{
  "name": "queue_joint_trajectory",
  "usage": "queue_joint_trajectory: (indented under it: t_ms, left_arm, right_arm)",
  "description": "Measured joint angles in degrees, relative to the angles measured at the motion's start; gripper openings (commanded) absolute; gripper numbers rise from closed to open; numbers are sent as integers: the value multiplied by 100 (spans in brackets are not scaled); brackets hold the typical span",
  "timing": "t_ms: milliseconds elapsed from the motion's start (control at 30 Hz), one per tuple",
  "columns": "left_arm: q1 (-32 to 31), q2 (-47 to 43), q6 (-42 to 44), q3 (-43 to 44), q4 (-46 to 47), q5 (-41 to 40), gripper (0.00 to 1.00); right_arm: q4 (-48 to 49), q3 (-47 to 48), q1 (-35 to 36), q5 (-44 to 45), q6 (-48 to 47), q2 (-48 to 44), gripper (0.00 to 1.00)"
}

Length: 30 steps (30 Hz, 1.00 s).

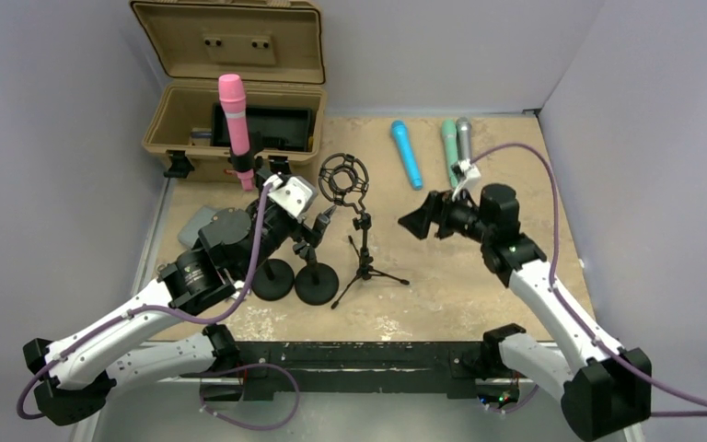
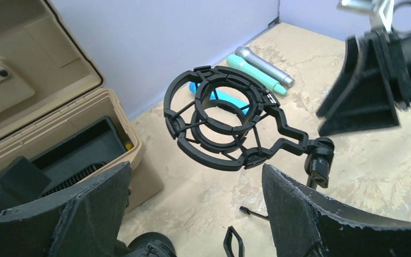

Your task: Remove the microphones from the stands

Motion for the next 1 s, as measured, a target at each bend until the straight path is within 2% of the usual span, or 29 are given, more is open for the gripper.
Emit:
queue_joint_trajectory:
  t_ms: [167,333,433,633,1000]
  left_arm:
    - [-2,11,-48,9,-13,149,89]
    - [-13,50,-105,9,-20,223,89]
    - [-46,63,-149,9,-26,251,89]
    - [-76,101,-146,9,-31,286,89]
    - [-151,175,-140,9,-35,269,88]
  right_arm:
    - [1051,-1510,358,-999,1064,-695,77]
    - [2238,-2404,1187,-1165,2111,-632,73]
    - [3134,-2621,1543,-1165,2632,-332,70]
    - [4581,-2728,1707,-1145,3296,439,58]
    - [5598,-2723,1731,-848,3700,1113,43]
